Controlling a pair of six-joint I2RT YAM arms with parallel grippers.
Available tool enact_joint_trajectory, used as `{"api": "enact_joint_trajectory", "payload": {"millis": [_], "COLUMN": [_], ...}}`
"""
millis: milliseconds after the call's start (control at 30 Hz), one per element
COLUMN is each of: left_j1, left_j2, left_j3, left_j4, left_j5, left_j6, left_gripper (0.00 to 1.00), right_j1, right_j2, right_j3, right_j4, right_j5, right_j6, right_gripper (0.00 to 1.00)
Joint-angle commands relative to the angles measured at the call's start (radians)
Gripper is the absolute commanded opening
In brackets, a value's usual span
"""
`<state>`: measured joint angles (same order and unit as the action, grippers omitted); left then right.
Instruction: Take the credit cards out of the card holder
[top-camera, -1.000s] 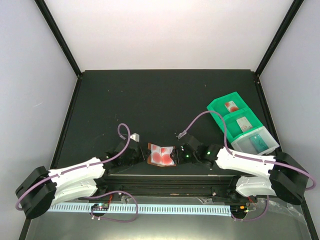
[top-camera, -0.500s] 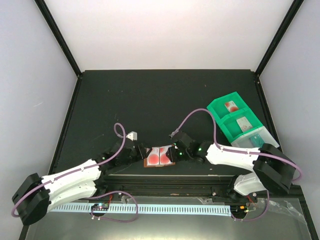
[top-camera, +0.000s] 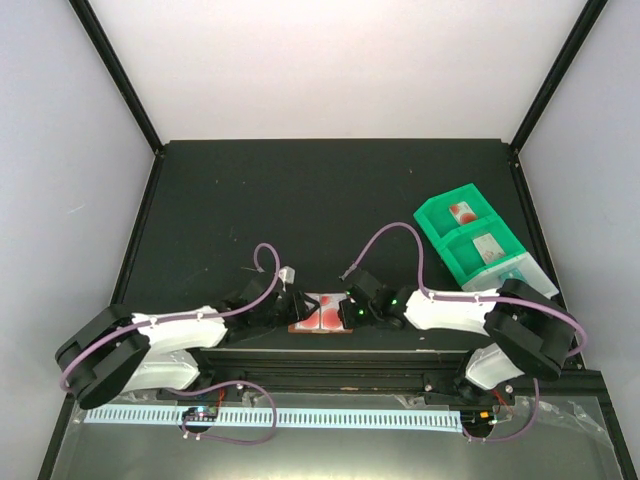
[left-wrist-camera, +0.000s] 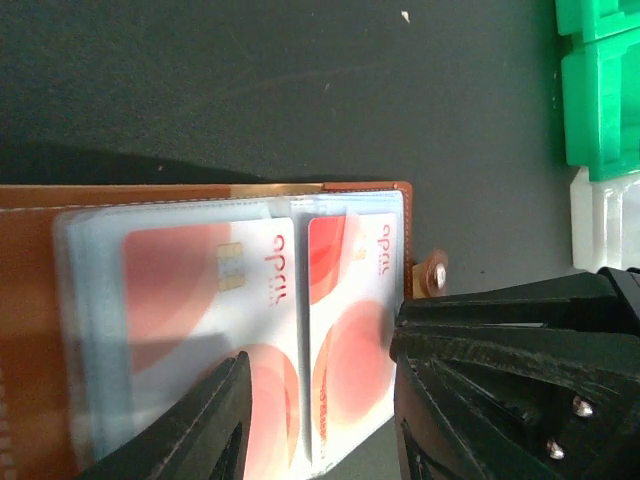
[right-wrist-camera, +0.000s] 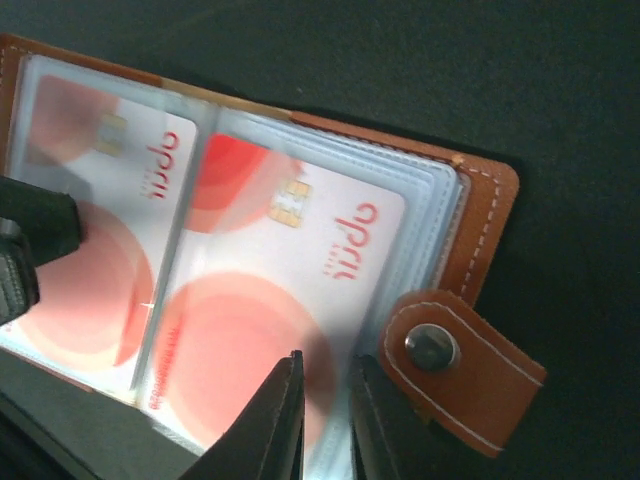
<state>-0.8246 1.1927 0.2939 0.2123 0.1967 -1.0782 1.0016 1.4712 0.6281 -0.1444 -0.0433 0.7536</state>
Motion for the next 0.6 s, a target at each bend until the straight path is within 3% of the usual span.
{"api": "enact_joint_trajectory", "payload": {"millis": [0, 400, 567], "left_j1": [0.005, 0.005, 0.004], "left_j2": [0.055, 0.176, 0.202], "left_j3": [0.028, 0.011, 0.001], "left_j4": [0.094, 0.188, 0.251], "left_j5": [0.033, 0.039, 0.062], "left_j6": [0.029, 0.034, 0.003], "left_gripper": [0.4, 0.36, 0.29], "right_j1": [-0.006, -0.006, -0.007], "right_j2": [0.022, 0.035, 0.032], "right_j3": [-0.032, -0.078, -0.084], "right_j4": [0.049, 0.087, 0.089], "right_j5": [0.025, 0.015, 0.021], "right_j6": [-0.013, 0.007, 0.013], "right_gripper": [0.15, 0.11, 0.11]}}
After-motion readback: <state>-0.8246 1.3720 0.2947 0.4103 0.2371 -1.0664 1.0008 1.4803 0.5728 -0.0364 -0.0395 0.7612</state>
